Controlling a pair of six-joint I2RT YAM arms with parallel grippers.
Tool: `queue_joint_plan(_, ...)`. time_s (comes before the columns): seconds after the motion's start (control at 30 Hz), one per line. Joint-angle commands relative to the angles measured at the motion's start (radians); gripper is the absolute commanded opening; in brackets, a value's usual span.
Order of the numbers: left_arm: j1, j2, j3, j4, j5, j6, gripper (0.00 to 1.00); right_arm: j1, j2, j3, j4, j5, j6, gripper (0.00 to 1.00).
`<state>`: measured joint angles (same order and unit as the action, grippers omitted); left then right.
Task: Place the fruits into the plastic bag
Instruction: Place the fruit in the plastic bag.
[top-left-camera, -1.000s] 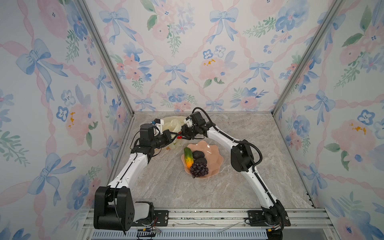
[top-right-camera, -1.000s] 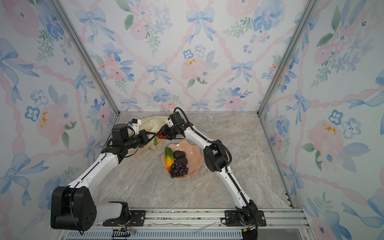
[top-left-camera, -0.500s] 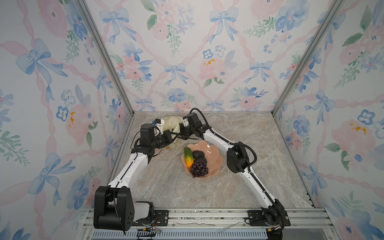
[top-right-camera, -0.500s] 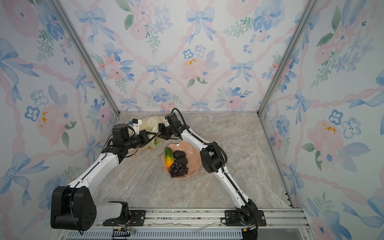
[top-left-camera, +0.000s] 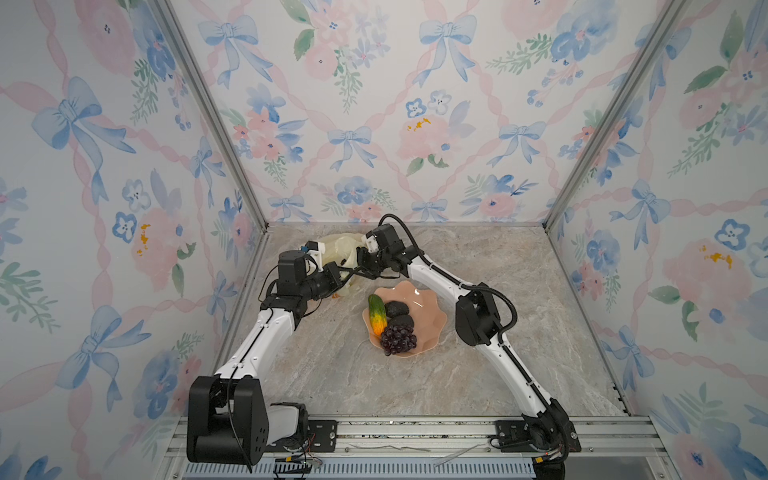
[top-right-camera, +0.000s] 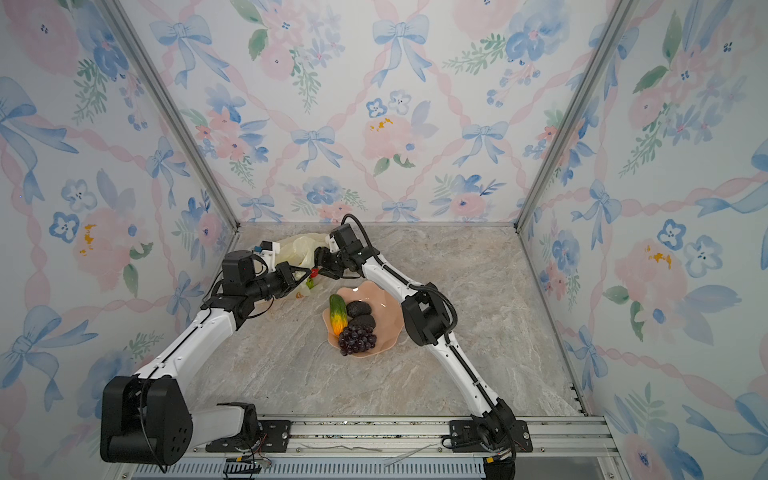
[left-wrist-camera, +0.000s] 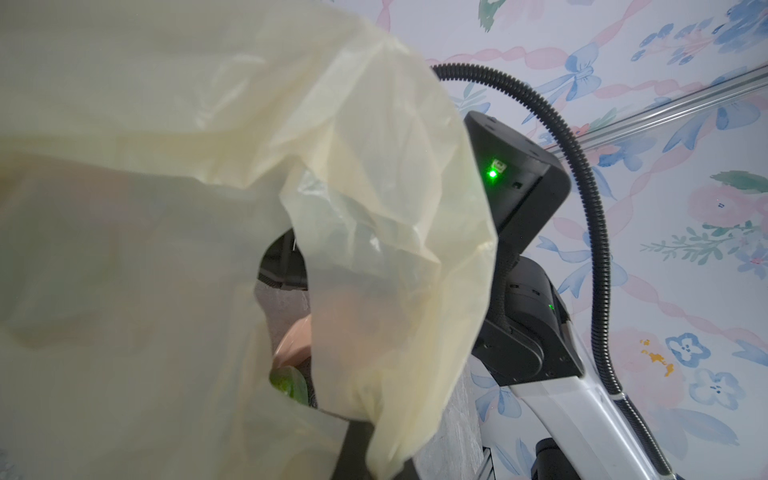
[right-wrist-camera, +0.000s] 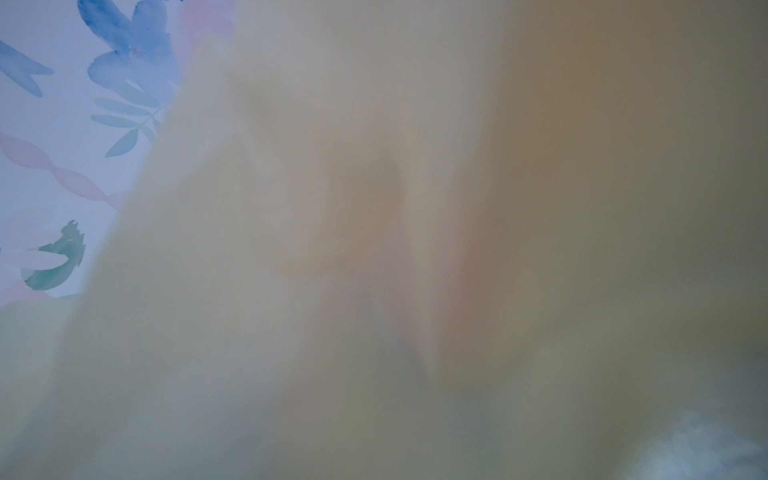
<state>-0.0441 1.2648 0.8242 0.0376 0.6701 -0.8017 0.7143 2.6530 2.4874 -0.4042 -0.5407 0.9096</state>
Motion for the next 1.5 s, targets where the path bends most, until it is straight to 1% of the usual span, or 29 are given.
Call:
queue_joint_plan(0.0, 0.015, -0.024, -0.017, 0.032, 0.0, -0.016, 0.0, 0.024, -0.116, -0.013, -0.144, 0.047, -0.113, 0.7)
queue_joint_plan(0.33, 0.051, -0.04, -0.032, 0.036, -0.005, -0.014, 0.0, 0.055, -0.28, -0.119, -0.379, 0.179, -0.331, 0.73)
queue_joint_plan(0.47, 0.068, -0.036, -0.037, 0.047, -0.003, -0.015, 0.0, 0.076, -0.354, -0.169, -0.457, 0.26, -0.407, 0.75)
queue_joint_plan(0.67, 0.085, -0.042, -0.039, 0.047, 0.0, -0.005, 0.0, 0.098, -0.516, -0.319, -0.491, 0.368, -0.468, 0.78)
queue_joint_plan(0.83, 0.092, -0.038, -0.049, 0.051, 0.012, -0.002, 0.0, 0.105, -0.633, -0.445, -0.519, 0.425, -0.506, 0.81)
queue_joint_plan(0.97, 0.096, -0.041, -0.055, 0.047, 0.017, 0.006, 0.0, 0.114, -0.681, -0.525, -0.558, 0.446, -0.547, 0.83)
queue_joint_plan(1.13, 0.098, -0.048, -0.057, 0.042, 0.021, 0.01, 0.0, 0.131, -0.696, -0.596, -0.562, 0.395, -0.609, 0.84)
queue_joint_plan(1.3, 0.099, -0.054, -0.064, 0.039, 0.025, 0.01, 0.0, 0.163, -0.67, -0.602, -0.581, 0.388, -0.671, 0.84)
queue_joint_plan(1.47, 0.098, -0.056, -0.074, 0.041, 0.024, 0.01, 0.0, 0.174, -0.627, -0.587, -0.581, 0.369, -0.693, 0.84)
